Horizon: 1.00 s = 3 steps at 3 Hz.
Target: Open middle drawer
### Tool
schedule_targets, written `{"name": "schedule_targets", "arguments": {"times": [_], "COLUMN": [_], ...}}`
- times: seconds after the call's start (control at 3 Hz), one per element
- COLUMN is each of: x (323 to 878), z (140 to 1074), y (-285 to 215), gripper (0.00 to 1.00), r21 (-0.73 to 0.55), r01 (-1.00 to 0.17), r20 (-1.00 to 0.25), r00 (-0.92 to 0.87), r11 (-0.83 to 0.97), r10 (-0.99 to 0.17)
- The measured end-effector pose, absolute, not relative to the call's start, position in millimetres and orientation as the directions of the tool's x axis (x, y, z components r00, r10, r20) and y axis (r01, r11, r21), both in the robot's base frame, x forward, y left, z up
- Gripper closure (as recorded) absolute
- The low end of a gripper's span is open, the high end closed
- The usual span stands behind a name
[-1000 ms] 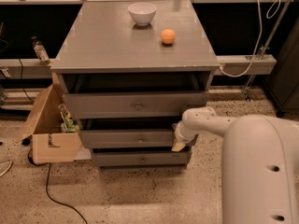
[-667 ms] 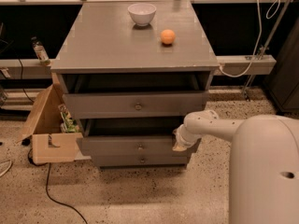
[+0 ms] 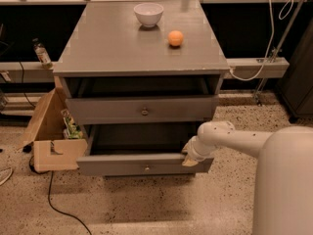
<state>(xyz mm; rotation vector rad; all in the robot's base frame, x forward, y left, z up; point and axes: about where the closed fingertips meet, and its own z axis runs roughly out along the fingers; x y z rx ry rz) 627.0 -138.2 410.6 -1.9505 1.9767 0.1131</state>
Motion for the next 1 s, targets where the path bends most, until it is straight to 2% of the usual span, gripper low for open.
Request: {"name": "schedule_targets", "arguments": {"times": [1.0], "x": [627.0], "z": [410.3], "y": [-139.3], "gripper": [0.26], "r21": [-0.193], "r01": [-0.98], "r20": [-0.307], "r00": [0.016], "r11": [0.045], "r10": [-0.952]}}
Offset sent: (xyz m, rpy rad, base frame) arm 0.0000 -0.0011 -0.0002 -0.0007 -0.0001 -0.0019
